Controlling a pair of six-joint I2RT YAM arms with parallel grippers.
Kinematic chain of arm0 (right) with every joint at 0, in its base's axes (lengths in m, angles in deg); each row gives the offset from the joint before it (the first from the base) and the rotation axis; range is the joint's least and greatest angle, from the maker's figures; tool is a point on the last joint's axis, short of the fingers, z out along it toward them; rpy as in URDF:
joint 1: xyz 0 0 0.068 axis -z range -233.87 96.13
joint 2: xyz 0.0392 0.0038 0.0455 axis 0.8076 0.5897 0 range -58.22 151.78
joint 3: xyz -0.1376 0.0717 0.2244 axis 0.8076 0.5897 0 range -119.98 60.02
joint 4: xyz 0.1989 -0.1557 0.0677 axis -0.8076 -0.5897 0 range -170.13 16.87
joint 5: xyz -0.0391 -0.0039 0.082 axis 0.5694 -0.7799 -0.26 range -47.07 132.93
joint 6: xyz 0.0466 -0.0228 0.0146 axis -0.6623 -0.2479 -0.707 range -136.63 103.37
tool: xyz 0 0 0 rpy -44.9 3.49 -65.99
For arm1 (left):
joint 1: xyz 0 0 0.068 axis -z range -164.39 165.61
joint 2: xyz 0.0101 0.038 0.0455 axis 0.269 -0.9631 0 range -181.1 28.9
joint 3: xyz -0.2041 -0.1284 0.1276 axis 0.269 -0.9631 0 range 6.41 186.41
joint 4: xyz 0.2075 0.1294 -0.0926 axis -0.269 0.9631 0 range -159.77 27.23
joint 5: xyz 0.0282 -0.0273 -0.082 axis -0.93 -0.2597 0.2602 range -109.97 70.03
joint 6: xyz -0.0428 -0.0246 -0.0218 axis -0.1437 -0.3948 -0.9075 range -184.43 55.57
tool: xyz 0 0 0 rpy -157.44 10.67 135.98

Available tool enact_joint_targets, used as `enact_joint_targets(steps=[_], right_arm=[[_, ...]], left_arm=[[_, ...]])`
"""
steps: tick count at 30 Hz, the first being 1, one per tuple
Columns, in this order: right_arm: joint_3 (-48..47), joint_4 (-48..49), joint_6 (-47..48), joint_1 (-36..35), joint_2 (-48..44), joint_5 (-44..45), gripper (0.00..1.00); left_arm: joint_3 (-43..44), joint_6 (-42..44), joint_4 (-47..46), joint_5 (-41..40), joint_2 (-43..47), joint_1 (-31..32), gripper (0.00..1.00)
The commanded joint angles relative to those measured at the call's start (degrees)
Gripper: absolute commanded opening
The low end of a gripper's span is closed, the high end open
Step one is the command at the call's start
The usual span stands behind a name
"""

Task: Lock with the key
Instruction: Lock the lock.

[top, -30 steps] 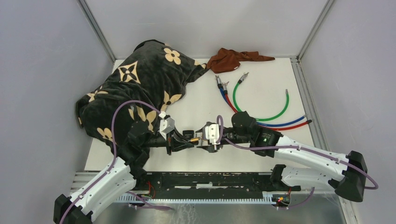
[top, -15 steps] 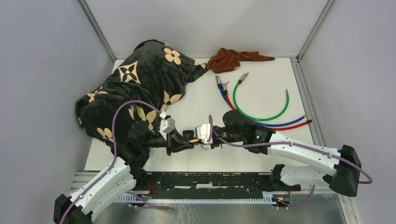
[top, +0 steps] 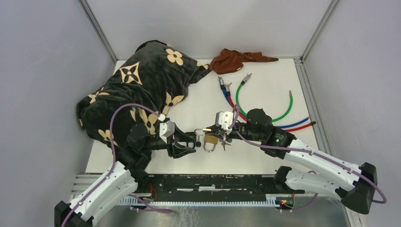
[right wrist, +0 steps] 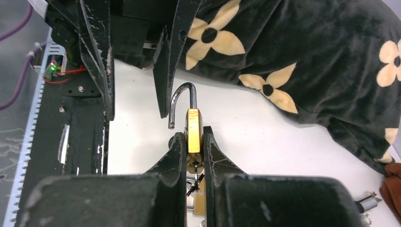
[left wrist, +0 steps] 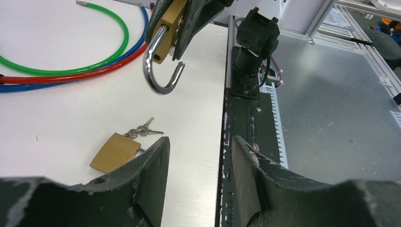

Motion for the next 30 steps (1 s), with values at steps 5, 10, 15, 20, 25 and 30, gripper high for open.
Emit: enact_joint_targets(steps=[5,10,15,20,25,30], right_arm=[[1.3,6.2,-6.5,1.2,-1.2,-7.3,0.0],[0.9,8.0,-7.6,1.2,-0.2,-9.8,0.0],[0.9,8.2,-7.7,1.2,0.5,-9.7,0.0],[0.5,8.6,-7.9,1.2,1.5,-10.2,0.0],[0.0,9.6,-9.1,1.2,2.6,-13.1,0.0],[-0.5,11.3,-11.4,1.2,3.6,-17.6,0.0]], left_arm=[[1.8,-2.5,-10.0,-0.8,0.2,-0.8,0.6],[1.2,-9.8,-15.2,-2.5,-1.1,-0.8,0.6],[1.1,-13.3,-17.4,-1.1,-1.5,-0.8,0.43],[1.1,-14.1,-18.2,-0.4,-2.0,-0.6,0.3],[0.9,-13.2,-18.2,-1.0,-1.8,-0.6,0.02],[0.3,-9.4,-18.0,-3.9,-1.1,-0.6,0.02]])
